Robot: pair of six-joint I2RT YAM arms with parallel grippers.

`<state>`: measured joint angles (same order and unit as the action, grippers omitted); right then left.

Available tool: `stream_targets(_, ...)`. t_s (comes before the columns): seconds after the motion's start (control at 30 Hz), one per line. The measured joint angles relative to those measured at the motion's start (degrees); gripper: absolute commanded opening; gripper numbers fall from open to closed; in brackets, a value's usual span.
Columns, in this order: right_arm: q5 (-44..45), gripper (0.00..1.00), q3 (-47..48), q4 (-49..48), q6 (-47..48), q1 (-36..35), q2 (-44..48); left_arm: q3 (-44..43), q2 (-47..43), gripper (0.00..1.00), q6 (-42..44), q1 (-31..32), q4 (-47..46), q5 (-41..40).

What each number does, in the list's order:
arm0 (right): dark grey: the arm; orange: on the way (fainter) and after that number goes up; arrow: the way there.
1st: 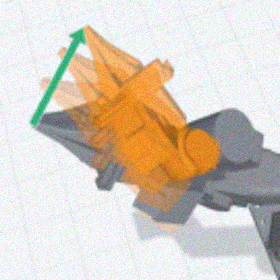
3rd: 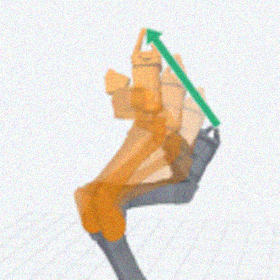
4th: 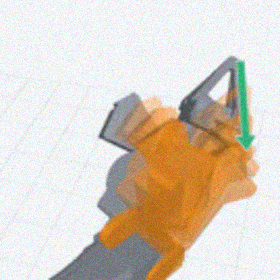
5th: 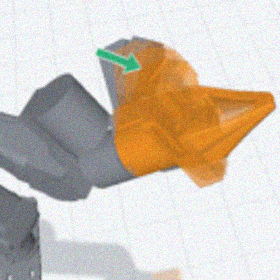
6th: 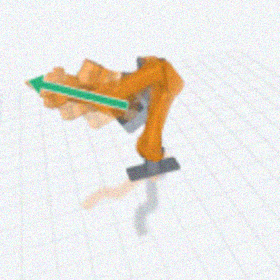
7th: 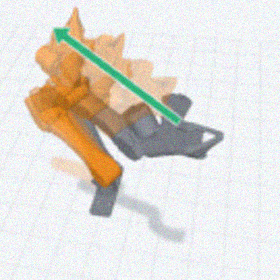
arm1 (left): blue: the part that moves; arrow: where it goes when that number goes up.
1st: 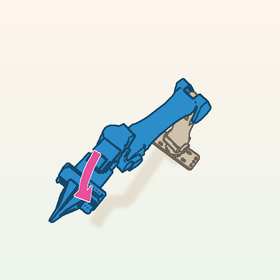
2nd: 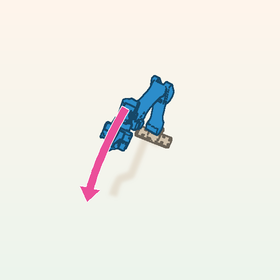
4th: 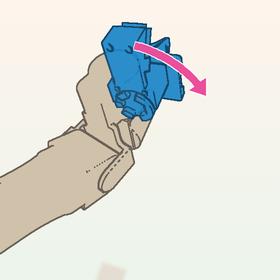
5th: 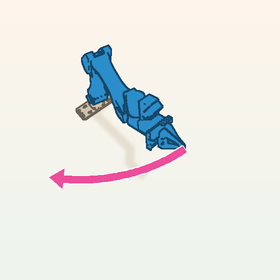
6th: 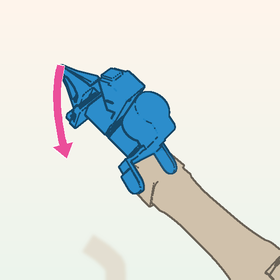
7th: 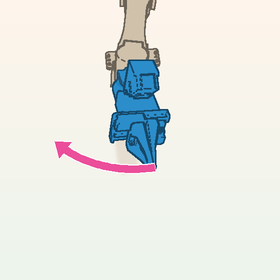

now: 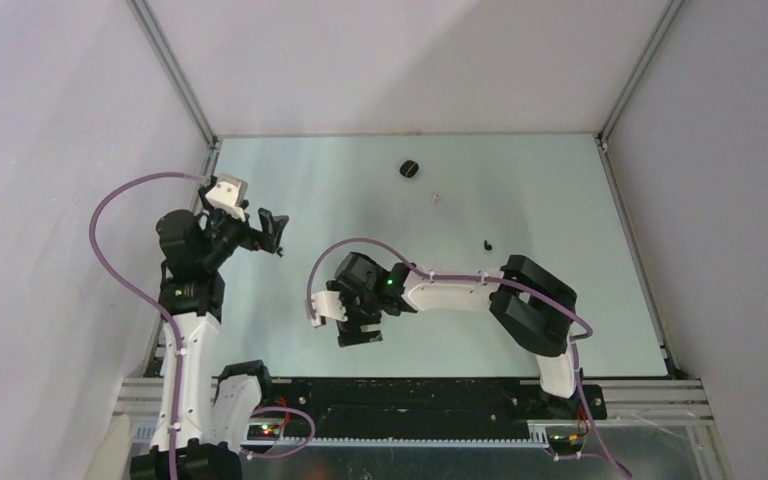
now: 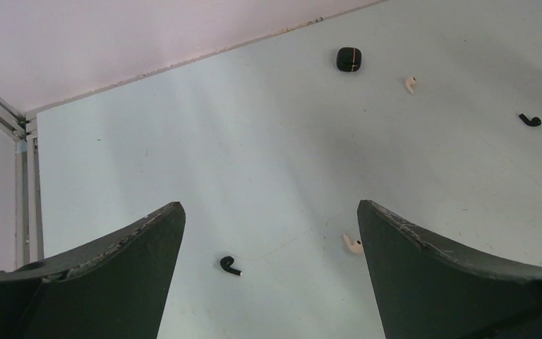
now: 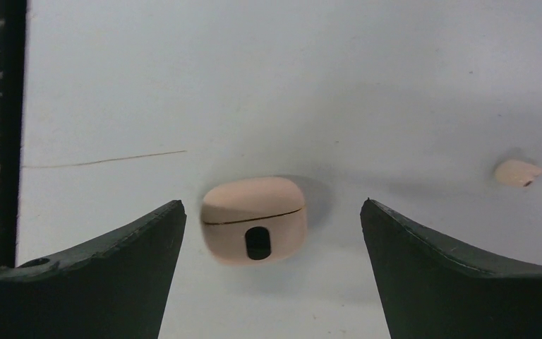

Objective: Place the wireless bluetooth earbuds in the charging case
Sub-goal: Adjust the charging case at the center of the board.

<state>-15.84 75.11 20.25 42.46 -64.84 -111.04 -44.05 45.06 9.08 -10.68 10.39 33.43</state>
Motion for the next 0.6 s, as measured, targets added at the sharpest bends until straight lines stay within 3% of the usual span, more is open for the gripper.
stream_targets(0.6,13.31,0.99,4.79,-5.97,-5.51,0.59,-4.46,0.00,0.00,0.99,0.00,-0.39,0.00,1.36)
